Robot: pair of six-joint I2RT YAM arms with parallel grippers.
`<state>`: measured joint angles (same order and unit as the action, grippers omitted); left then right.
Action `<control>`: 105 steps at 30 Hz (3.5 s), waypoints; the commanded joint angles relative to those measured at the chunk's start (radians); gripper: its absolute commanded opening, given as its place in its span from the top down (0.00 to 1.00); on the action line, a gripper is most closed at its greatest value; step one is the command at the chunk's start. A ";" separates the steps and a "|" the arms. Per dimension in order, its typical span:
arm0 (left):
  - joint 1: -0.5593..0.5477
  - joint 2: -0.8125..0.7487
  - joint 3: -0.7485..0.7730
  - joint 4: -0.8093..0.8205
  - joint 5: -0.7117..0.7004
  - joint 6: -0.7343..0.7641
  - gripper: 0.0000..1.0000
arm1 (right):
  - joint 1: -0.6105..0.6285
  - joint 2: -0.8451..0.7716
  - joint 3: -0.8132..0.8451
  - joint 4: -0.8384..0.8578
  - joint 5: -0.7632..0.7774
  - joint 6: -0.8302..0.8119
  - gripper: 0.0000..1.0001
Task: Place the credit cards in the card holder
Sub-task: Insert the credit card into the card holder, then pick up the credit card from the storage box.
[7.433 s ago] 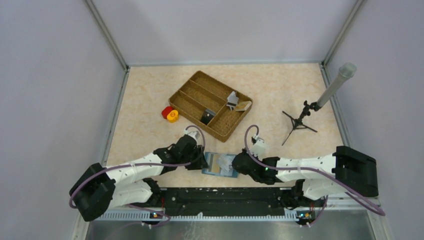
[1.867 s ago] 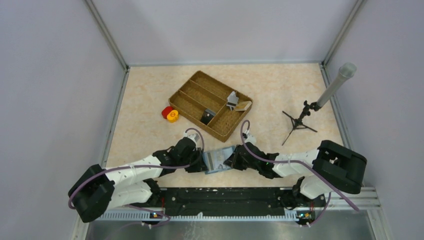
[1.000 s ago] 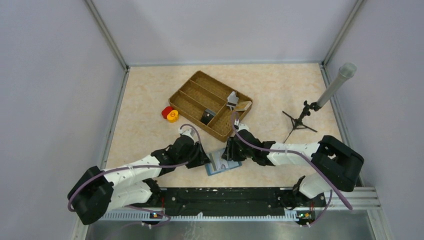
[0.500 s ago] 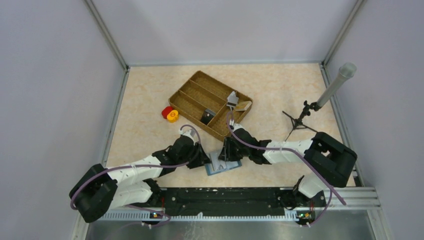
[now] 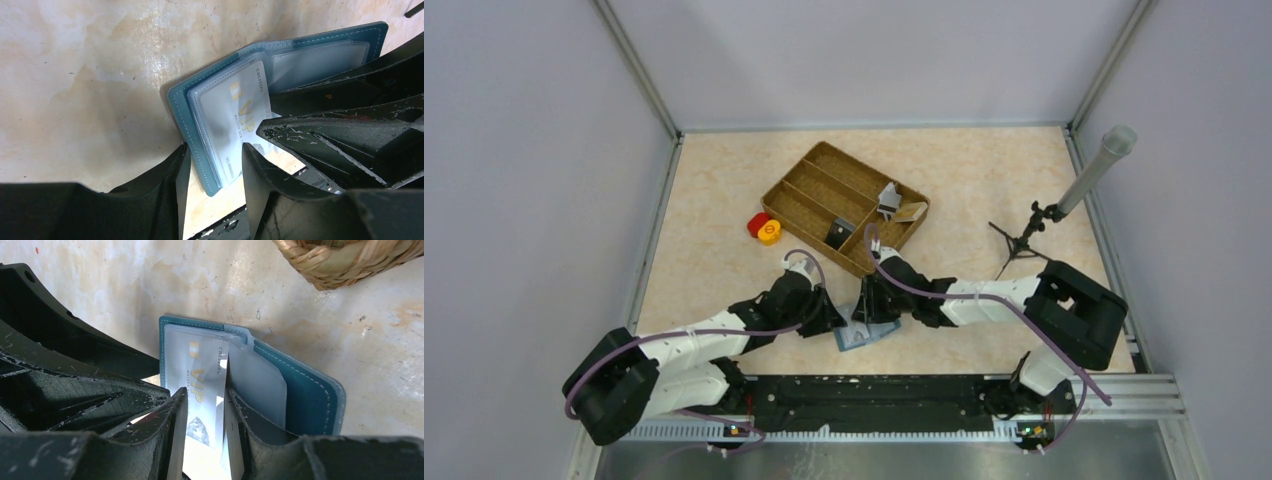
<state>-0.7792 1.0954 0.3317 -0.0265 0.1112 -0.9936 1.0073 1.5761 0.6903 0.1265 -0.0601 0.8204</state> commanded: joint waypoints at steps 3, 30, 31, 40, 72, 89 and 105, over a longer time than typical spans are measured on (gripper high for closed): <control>0.006 -0.026 0.018 -0.009 -0.003 0.019 0.53 | 0.014 -0.070 0.071 -0.084 0.049 -0.016 0.63; 0.399 -0.062 0.608 -0.629 -0.055 0.703 0.01 | -0.275 0.206 0.812 -0.611 0.544 -0.321 0.32; 0.403 -0.060 0.600 -0.623 -0.049 0.706 0.01 | -0.277 0.237 0.840 -0.614 0.548 -0.321 0.34; 0.412 -0.059 0.585 -0.616 -0.028 0.714 0.01 | -0.284 0.420 0.992 -0.639 0.595 -0.324 0.43; 0.413 -0.042 0.583 -0.616 -0.029 0.719 0.01 | -0.308 0.448 0.953 -0.634 0.618 -0.310 0.71; 0.413 -0.027 0.581 -0.616 -0.030 0.721 0.01 | -0.342 0.449 0.914 -0.643 0.637 -0.267 0.77; 0.413 -0.017 0.582 -0.618 -0.037 0.722 0.01 | -0.395 0.345 0.861 -0.570 0.510 -0.251 0.66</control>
<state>-0.3691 1.0760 0.9215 -0.6586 0.0845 -0.2871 0.6323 2.0205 1.5570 -0.4908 0.5079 0.5545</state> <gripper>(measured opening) 0.986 0.319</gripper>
